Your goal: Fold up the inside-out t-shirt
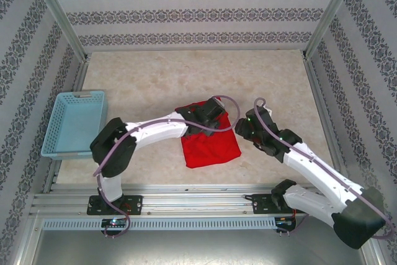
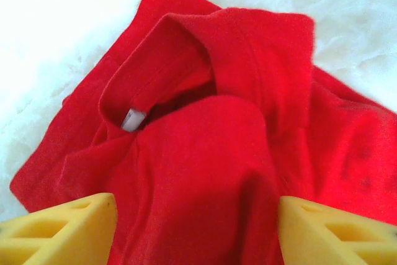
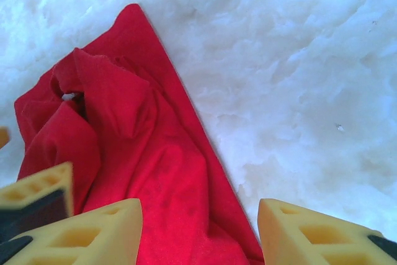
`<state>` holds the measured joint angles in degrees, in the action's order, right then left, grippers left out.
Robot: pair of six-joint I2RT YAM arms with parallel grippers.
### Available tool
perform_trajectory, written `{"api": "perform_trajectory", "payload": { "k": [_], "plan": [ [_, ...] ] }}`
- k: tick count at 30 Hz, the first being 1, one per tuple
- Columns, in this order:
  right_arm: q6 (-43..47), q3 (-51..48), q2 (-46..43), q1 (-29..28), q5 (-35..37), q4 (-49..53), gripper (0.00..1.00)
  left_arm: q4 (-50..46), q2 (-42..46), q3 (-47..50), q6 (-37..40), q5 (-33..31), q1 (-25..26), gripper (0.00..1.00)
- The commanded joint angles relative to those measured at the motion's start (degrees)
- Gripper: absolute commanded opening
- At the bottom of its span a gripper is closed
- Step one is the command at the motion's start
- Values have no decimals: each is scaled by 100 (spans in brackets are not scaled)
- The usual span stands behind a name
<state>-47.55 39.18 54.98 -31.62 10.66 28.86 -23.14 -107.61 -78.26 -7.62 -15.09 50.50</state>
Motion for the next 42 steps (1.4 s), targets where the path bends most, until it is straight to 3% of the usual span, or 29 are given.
{"api": "perform_trajectory", "payload": {
  "k": [1, 2, 5, 10, 15, 21, 26, 29, 32, 35, 42],
  "plan": [
    [70, -283, -170, 27, -37, -24, 53, -291, -293, -388, 361, -302, -49, 67],
    [77, -336, -181, 37, -59, -55, 53, -281, -391, -455, 358, -313, -62, 66],
    [190, -393, -76, 45, -143, -222, 53, -233, -526, -542, 159, -323, -149, 48],
    [1070, -73, 598, 190, -439, -788, 52, 396, 136, 175, -478, -215, -419, 31],
    [1927, 762, 1711, 461, -1113, -1363, 53, 1222, 1026, 1216, -1214, 380, -804, 24],
    [2092, 1877, 3336, 670, -1935, -1520, 59, 2006, 1552, 2145, -1988, 1036, -1378, 21],
    [2141, 2690, 4378, 657, -1750, -1125, 63, 2339, 1542, 2511, -2417, 1358, -1640, 21],
    [2204, 2973, 4667, 665, -1733, -1014, 55, 2486, 1537, 2648, -2629, 1413, -1746, 21],
    [2216, 3105, 4650, 666, -1721, -1018, 23, 2829, 1593, 2888, -2939, 1589, -1937, 21],
    [2308, 3322, 4554, 681, -1444, -835, 3, 2963, 1595, 2956, -3072, 1673, -2047, 22],
    [2550, 4011, 4705, 736, -1027, -302, 0, 3298, 1566, 3128, -3684, 1660, -2324, 21]
  ]
}}
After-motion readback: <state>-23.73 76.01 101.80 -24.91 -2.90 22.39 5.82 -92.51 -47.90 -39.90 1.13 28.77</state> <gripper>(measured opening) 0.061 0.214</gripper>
